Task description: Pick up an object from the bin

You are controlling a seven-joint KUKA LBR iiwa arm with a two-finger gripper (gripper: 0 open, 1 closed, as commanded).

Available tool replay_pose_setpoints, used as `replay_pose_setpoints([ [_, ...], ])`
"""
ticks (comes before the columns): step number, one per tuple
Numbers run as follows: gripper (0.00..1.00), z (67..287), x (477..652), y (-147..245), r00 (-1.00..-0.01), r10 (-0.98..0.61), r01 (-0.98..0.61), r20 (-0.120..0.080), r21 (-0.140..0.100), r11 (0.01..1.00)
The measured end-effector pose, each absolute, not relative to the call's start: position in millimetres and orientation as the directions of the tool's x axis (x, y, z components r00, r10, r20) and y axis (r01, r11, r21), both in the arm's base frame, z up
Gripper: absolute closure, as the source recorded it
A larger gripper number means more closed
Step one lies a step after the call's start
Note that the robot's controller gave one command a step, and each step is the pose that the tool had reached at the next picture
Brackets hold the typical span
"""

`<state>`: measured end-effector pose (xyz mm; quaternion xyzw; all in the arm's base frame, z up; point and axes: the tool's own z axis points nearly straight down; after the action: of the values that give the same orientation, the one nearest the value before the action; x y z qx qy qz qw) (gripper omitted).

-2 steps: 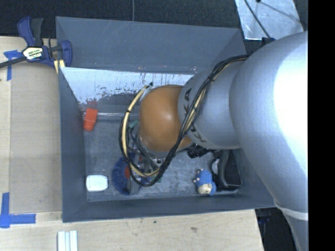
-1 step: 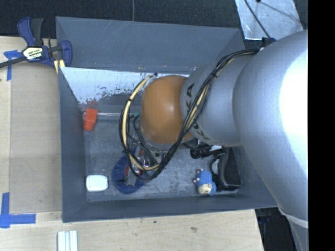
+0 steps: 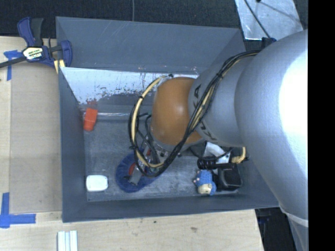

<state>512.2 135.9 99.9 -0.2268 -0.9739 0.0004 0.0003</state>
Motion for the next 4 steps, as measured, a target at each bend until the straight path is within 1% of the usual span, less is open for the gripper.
replay_pose_setpoints([
  [1,0.00,74.5,512.8,128.9,-0.842,0.540,0.540,-0.001,0.009,0.842],
  [2,0.00,76.4,513.9,129.7,-0.843,0.538,0.538,-0.002,0.012,0.843],
  [3,1.00,80.1,515.7,131.3,-0.843,0.538,0.538,-0.003,0.017,0.843],
  [4,1.00,98.5,517.0,131.2,-0.844,0.537,0.537,-0.004,0.003,0.844],
])
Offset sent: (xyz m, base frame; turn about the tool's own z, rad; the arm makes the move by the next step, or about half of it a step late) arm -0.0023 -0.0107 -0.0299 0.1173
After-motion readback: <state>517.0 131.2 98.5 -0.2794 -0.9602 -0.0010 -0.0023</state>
